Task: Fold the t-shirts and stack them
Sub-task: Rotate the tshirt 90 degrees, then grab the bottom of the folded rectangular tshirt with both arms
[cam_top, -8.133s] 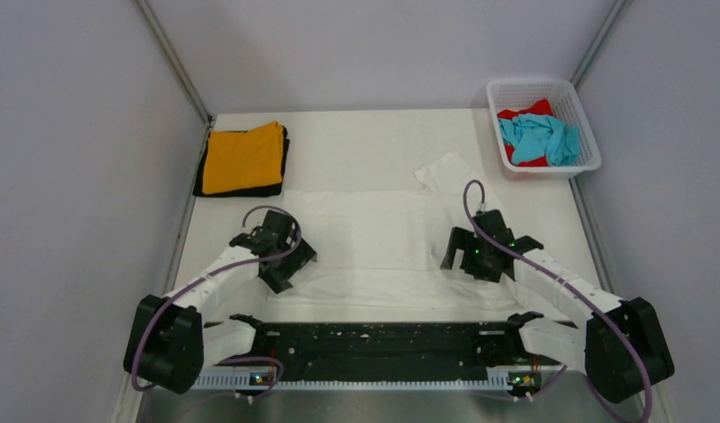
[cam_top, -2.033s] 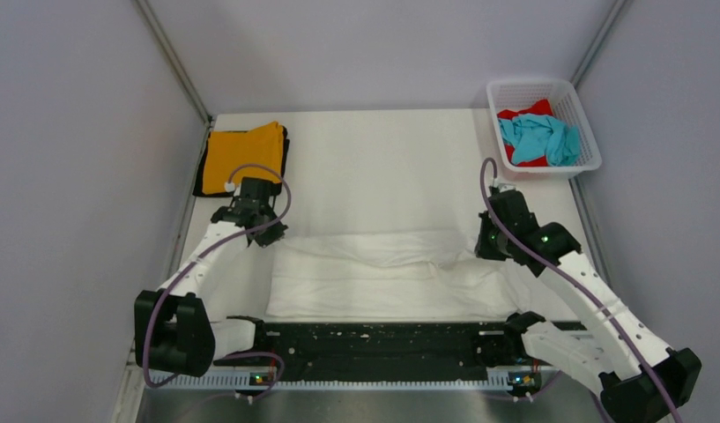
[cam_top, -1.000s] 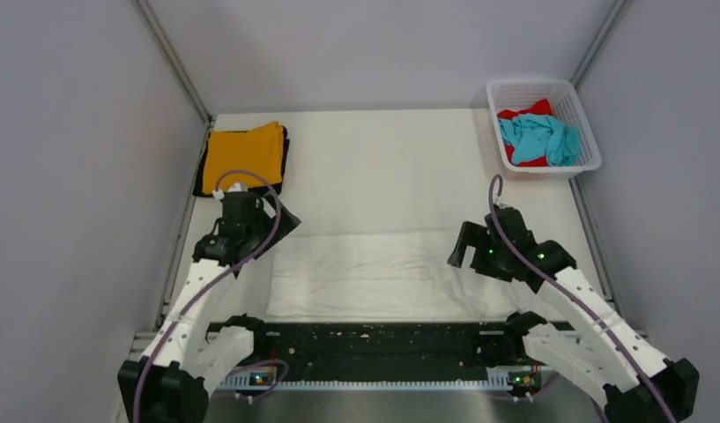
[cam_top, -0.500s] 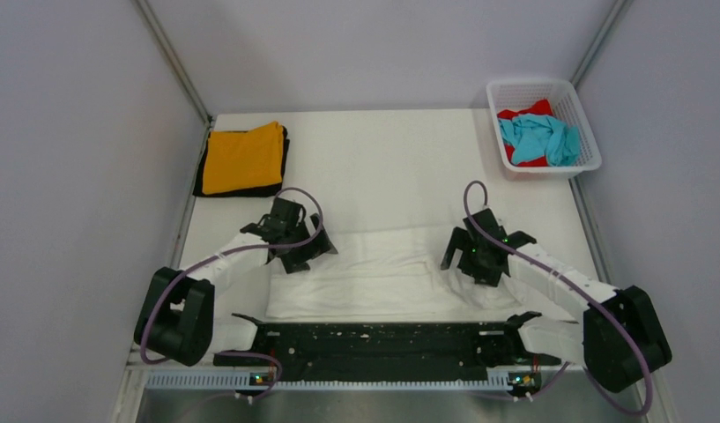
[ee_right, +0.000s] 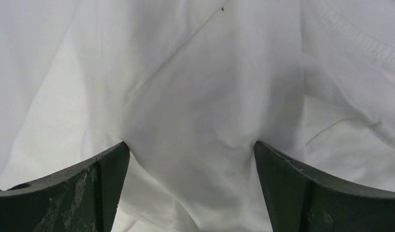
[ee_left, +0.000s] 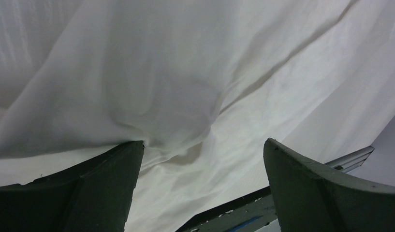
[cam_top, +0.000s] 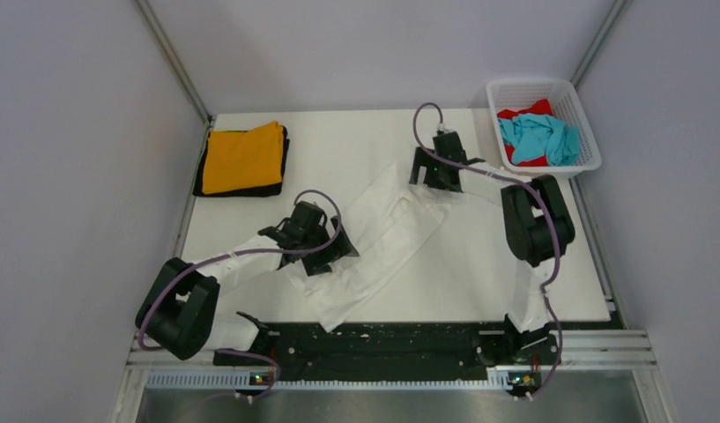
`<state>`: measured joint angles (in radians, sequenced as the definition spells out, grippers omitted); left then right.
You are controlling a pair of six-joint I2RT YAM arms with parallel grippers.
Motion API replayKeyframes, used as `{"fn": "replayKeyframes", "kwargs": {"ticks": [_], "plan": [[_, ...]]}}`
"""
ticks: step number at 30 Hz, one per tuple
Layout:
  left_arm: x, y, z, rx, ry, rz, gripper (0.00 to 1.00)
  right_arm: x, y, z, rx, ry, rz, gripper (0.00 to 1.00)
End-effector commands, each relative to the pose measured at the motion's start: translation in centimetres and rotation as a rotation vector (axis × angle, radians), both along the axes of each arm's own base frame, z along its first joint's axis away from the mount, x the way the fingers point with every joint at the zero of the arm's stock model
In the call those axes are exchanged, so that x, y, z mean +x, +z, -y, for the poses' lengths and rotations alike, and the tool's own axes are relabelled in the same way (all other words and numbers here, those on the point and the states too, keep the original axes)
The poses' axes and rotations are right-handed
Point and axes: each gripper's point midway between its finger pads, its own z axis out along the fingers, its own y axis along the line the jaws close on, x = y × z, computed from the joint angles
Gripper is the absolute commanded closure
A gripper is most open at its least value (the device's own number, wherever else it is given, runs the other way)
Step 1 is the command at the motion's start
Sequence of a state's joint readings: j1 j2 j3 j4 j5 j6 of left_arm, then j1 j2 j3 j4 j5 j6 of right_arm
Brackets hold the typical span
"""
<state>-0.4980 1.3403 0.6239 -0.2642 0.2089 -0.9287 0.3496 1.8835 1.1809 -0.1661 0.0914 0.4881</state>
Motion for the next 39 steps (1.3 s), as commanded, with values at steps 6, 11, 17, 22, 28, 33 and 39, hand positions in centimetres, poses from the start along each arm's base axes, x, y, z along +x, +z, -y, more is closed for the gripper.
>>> {"fn": "replayKeyframes", "kwargs": {"ticks": [6, 11, 17, 22, 28, 33, 39], "plan": [[-1.2, -0.3, 4.1, 0.015, -0.01, -0.05, 0.01, 10.6, -0.8, -8.7, 0.15, 0.339, 0.11, 0.01], [-1.0, -0.6, 9.0, -0.019, -0.095, -0.047, 0.01, 15.3, -0.8, -12.4, 0.232, 0.428, 0.171, 0.01], [-1.8, -0.3, 14.5, -0.016, -0.203, -0.052, 0.01, 19.5, 2.4, -16.0, 0.333, 0.466, 0.285, 0.01], [-2.2, 1.3, 13.5, 0.099, -0.203, -0.008, 0.01, 20.6, 10.3, -14.8, 0.245, 0.448, 0.438, 0.01], [-2.8, 4.6, 9.9, 0.189, -0.228, 0.086, 0.01, 18.3, 22.9, -11.1, 0.125, 0.366, 0.584, 0.01], [-5.1, 4.1, 5.4, 0.269, -0.227, 0.07, 0.01, 10.8, 21.5, -5.3, 0.089, 0.132, 0.414, 0.02], [-8.8, 1.0, 2.6, 0.231, -0.229, -0.002, 0.01, -3.8, 12.4, -2.6, 0.135, 0.02, 0.147, 0.02]]}}
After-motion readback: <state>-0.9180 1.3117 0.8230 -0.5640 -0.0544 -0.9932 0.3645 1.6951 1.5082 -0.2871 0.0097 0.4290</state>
